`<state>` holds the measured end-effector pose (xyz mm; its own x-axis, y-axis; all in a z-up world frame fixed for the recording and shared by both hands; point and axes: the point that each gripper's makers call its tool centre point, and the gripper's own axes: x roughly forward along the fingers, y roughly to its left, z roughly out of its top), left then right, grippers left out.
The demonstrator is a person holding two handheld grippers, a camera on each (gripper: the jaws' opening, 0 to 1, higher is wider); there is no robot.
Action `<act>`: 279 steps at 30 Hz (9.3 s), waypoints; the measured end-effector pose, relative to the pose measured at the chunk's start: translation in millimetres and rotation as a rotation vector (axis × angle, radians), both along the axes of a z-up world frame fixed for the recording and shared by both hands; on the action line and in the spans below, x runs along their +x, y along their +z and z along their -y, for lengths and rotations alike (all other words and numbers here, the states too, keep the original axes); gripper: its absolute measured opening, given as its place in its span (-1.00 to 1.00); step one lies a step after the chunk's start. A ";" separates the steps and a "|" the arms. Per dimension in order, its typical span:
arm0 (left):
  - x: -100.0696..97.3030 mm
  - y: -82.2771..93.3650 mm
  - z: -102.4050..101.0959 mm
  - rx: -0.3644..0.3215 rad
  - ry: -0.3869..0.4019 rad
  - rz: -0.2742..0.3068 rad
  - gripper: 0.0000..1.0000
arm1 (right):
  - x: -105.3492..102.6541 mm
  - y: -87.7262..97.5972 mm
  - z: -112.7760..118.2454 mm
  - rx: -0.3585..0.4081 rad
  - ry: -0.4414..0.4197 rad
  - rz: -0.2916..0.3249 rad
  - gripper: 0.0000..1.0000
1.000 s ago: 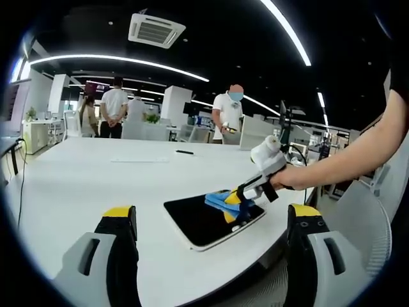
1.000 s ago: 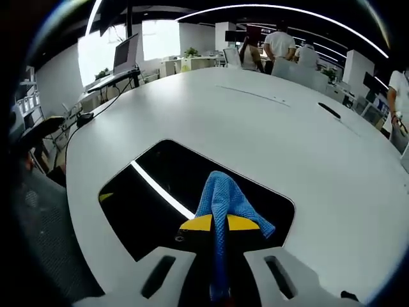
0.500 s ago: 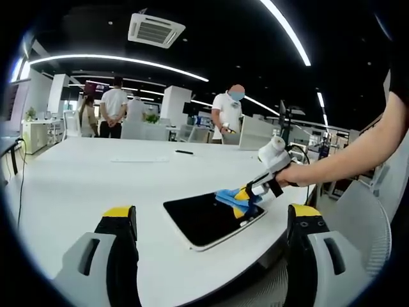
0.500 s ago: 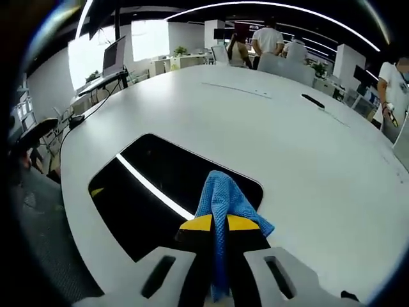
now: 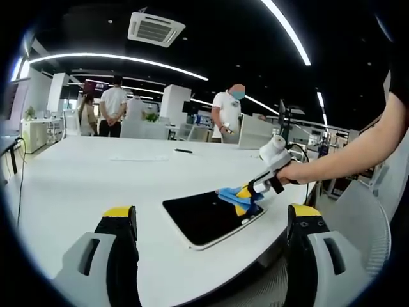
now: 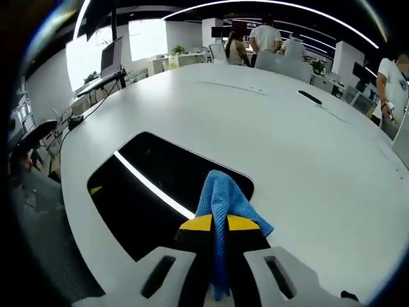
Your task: Wipe the mirror surface with the cleaning cloth until all visible marks leave the cleaned area.
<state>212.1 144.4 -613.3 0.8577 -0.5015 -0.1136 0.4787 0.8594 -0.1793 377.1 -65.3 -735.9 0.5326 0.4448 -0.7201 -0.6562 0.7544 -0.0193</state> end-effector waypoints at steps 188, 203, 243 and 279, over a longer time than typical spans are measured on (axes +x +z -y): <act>-2.7 -10.8 4.7 0.144 -0.003 -0.044 0.91 | -37.9 0.5 -191.6 0.118 0.223 -0.058 -1.00; -2.3 -12.8 3.1 0.151 0.003 -0.054 0.91 | -1.4 0.9 -197.4 0.087 0.159 -0.079 -0.99; -1.8 -10.3 4.7 0.100 -0.001 -0.049 0.97 | 10.0 0.4 -184.6 0.029 0.168 -0.046 -0.99; -2.5 -11.2 5.7 0.095 -0.010 -0.057 0.93 | 16.3 -0.9 -158.5 0.046 0.108 -0.059 -0.99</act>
<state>209.7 138.7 -624.6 0.8435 -0.4943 -0.2101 0.4784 0.8693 -0.1242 393.4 93.2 -736.8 0.4372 0.5307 -0.7261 -0.7326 0.6784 0.0548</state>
